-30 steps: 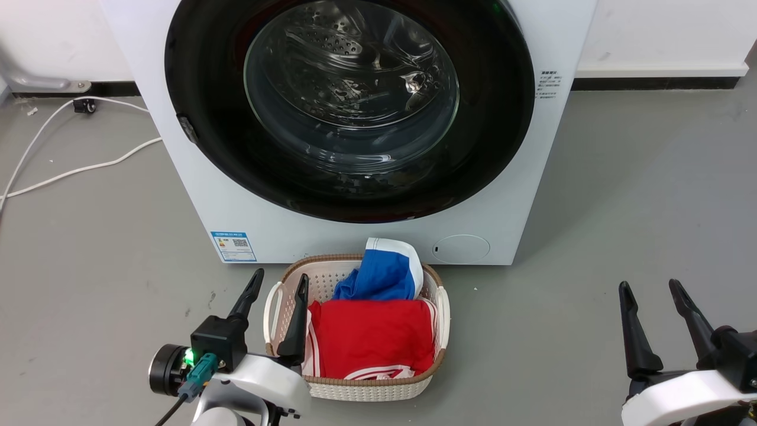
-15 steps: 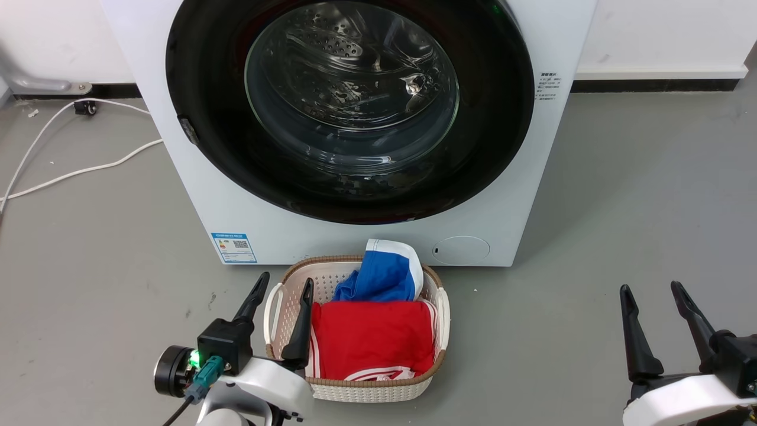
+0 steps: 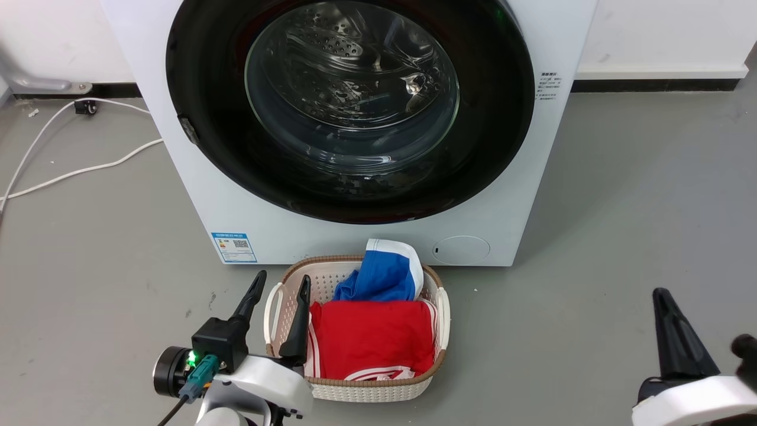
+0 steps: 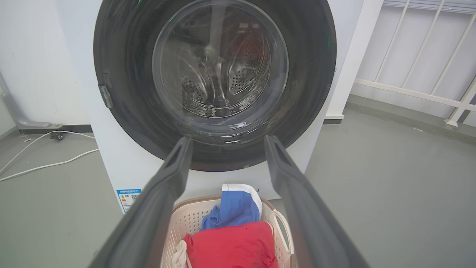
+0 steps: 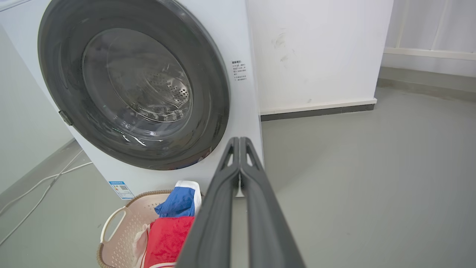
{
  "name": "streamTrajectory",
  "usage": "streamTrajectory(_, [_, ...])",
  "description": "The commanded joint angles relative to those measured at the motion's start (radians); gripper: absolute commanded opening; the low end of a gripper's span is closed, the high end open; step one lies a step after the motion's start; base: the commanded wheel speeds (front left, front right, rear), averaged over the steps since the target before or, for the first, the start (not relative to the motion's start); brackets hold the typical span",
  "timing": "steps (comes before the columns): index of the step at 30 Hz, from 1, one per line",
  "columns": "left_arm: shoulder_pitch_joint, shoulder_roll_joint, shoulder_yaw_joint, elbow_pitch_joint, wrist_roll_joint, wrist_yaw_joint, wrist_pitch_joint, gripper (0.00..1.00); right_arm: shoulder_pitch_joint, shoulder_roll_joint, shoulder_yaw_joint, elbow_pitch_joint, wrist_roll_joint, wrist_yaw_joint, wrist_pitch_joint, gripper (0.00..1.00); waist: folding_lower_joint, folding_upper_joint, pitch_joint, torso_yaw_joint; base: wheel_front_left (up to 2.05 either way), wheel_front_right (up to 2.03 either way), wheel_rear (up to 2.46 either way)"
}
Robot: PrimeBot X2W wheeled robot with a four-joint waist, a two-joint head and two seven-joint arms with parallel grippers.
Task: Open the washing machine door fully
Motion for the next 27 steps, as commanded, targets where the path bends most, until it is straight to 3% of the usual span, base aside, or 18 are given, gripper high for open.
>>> streamTrajectory(1, [-0.005, -0.001, 0.002, -0.002, 0.003, -0.004, -0.003, 1.00, -0.008, 0.003, -0.005, 0.006, 0.019, 0.000, -0.002, 0.00, 0.0000, 0.0000, 0.000, 0.000, 0.00, 0.00, 0.00])
streamTrajectory(5, [-0.005, -0.003, 0.009, -0.007, 0.006, -0.005, -0.003, 1.00, -0.020, 0.003, -0.027, 0.044, 0.264, 0.000, 0.003, 0.00, 0.0000, 0.0000, 0.001, -0.001, 0.00, 0.00, 0.00])
streamTrajectory(13, [-0.018, -0.009, 0.016, -0.021, 0.001, -0.004, -0.003, 1.00, -0.067, 0.002, -0.069, 0.138, 0.970, 0.000, 0.005, 0.00, 0.0000, 0.0000, 0.023, -0.006, 0.00, 0.00, 0.00])
streamTrajectory(17, [-0.032, -0.011, 0.016, -0.031, 0.003, 0.001, -0.003, 1.00, -0.113, 0.002, -0.127, 0.186, 1.258, 0.000, 0.026, 0.00, 0.0000, 0.0000, 0.048, -0.009, 0.00, 0.00, 0.00])
streamTrajectory(21, [-0.051, -0.012, 0.014, -0.049, 0.006, 0.007, -0.003, 1.00, -0.190, -0.013, -0.200, 0.259, 1.441, 0.000, 0.077, 0.00, 0.0000, 0.0000, 0.084, -0.014, 0.00, 0.00, 0.00])
streamTrajectory(27, [-0.098, -0.014, -0.001, -0.078, -0.014, 0.007, -0.003, 1.00, -0.354, -0.114, -0.257, 0.415, 1.594, 0.000, 0.114, 0.00, 0.0000, 0.0000, 0.163, 0.000, 0.00, 0.00, 0.00])
